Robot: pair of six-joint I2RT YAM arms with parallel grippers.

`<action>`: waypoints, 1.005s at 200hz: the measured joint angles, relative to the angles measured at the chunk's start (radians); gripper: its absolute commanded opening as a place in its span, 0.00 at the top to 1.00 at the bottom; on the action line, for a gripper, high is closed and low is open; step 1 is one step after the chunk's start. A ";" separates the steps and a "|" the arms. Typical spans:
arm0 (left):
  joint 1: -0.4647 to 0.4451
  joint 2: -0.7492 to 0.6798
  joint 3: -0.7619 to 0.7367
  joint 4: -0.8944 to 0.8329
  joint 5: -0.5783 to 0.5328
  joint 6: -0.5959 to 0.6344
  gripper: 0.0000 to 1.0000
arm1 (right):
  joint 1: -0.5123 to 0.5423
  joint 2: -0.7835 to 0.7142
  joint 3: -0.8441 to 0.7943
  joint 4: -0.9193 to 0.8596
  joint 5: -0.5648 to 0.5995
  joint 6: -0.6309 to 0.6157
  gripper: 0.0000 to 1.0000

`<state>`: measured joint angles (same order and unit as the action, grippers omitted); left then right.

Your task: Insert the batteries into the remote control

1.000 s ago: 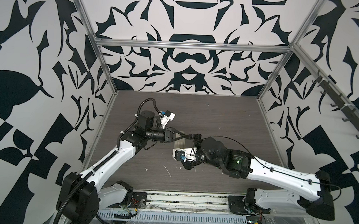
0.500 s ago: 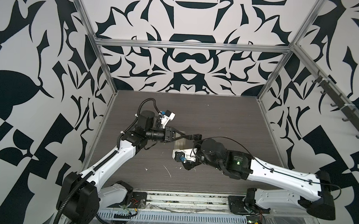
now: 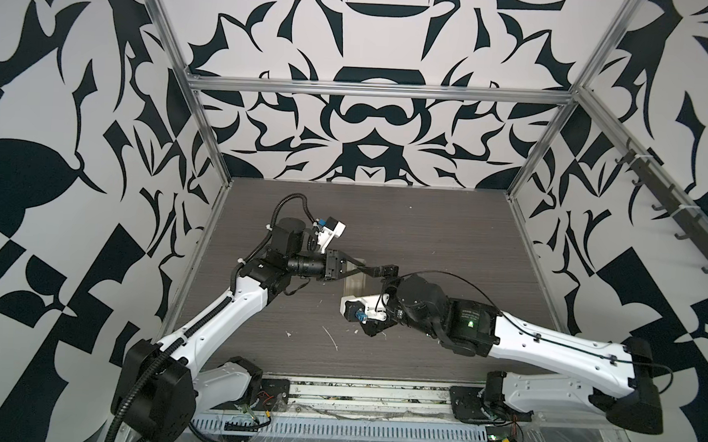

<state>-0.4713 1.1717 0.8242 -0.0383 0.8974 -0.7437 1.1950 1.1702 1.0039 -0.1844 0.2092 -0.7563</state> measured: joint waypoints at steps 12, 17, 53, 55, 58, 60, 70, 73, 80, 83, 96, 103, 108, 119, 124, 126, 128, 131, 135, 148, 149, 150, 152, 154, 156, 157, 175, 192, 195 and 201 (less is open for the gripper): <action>0.000 0.000 0.000 0.000 -0.001 0.000 1.00 | 0.001 0.000 -0.001 0.002 0.002 -0.001 0.01; 0.000 0.000 0.000 0.000 -0.001 0.000 1.00 | 0.001 -0.001 -0.001 0.002 0.002 -0.002 0.01; 0.000 0.000 0.000 0.000 -0.003 0.000 1.00 | 0.005 -0.005 -0.004 0.003 0.010 -0.004 0.01; 0.000 0.000 0.000 0.000 -0.003 0.000 1.00 | 0.005 -0.005 -0.004 0.003 0.011 -0.004 0.01; 0.000 0.000 0.000 0.000 -0.003 0.000 1.00 | 0.005 -0.005 -0.004 0.003 0.011 -0.004 0.01; 0.000 0.000 0.000 0.000 -0.003 0.000 1.00 | 0.005 -0.005 -0.005 0.003 0.012 -0.004 0.01; 0.000 0.000 0.000 -0.001 -0.004 0.000 1.00 | 0.006 -0.005 -0.005 0.003 0.013 -0.004 0.01; 0.000 0.000 0.000 -0.001 -0.004 0.000 1.00 | 0.006 -0.005 -0.005 0.003 0.013 -0.004 0.02; 0.000 0.000 0.000 -0.001 -0.004 0.000 1.00 | 0.006 -0.005 -0.005 0.003 0.014 -0.004 0.02; 0.000 0.000 0.000 -0.001 -0.004 0.000 1.00 | 0.006 -0.005 -0.005 0.003 0.014 -0.004 0.02; 0.000 0.000 0.000 -0.002 -0.004 0.000 1.00 | 0.008 -0.005 -0.006 0.003 0.016 -0.006 0.02; 0.000 0.000 0.000 -0.003 -0.004 0.000 1.00 | 0.010 -0.005 -0.006 0.004 0.018 -0.006 0.02; 0.000 0.000 0.000 -0.003 -0.004 0.000 1.00 | 0.010 -0.005 -0.008 0.005 0.021 -0.006 0.02; 0.000 0.000 0.000 -0.004 -0.006 0.001 1.00 | 0.011 -0.005 -0.010 0.009 0.024 -0.007 0.02; 0.000 0.000 0.000 -0.004 -0.008 0.001 1.00 | 0.011 -0.005 -0.010 0.010 0.024 -0.007 0.02; 0.000 0.000 0.000 -0.004 -0.008 0.001 1.00 | 0.011 -0.005 -0.010 0.010 0.025 -0.007 0.02; 0.000 0.000 0.000 -0.004 -0.008 0.001 1.00 | 0.011 -0.005 -0.010 0.010 0.025 -0.007 0.02; 0.000 0.000 0.000 -0.004 -0.009 0.001 1.00 | 0.011 -0.005 -0.010 0.010 0.026 -0.007 0.02; 0.000 0.000 0.000 -0.004 -0.011 0.000 1.00 | 0.011 -0.005 -0.011 0.010 0.027 -0.007 0.02; 0.000 0.000 0.000 -0.004 -0.012 0.000 1.00 | 0.012 -0.005 -0.011 0.010 0.031 -0.007 0.02; 0.000 0.000 0.000 -0.004 -0.012 0.000 1.00 | 0.012 -0.005 -0.011 0.010 0.031 -0.007 0.02; 0.000 0.000 0.000 -0.004 -0.012 0.000 1.00 | 0.012 -0.005 -0.011 0.010 0.031 -0.007 0.02; 0.000 0.000 0.000 -0.004 -0.012 0.001 1.00 | 0.012 -0.005 -0.011 0.010 0.031 -0.007 0.02; 0.000 0.000 0.000 -0.004 -0.013 0.001 1.00 | 0.012 -0.005 -0.011 0.010 0.031 -0.007 0.02; 0.000 0.000 0.000 -0.004 -0.013 0.001 1.00 | 0.012 -0.005 -0.011 0.010 0.031 -0.007 0.02; 0.000 0.000 0.000 -0.004 -0.013 0.000 1.00 | 0.012 -0.005 -0.011 0.010 0.031 -0.007 0.02; 0.000 0.000 0.000 -0.004 -0.015 0.000 1.00 | 0.013 -0.007 -0.013 0.012 0.032 -0.007 0.02; 0.000 0.000 0.000 -0.004 -0.014 0.000 1.00 | 0.014 -0.012 -0.016 0.014 0.036 -0.008 0.02; 0.000 0.000 0.000 -0.004 -0.014 0.000 1.00 | 0.015 -0.013 -0.017 0.014 0.037 -0.008 0.02; 0.000 0.000 0.000 -0.004 -0.014 0.000 1.00 | 0.016 -0.016 -0.019 0.016 0.038 -0.009 0.02</action>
<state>-0.4717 1.1717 0.8242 -0.0422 0.8829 -0.7441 1.2110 1.1545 0.9852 -0.1688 0.2470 -0.7650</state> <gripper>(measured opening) 0.249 0.981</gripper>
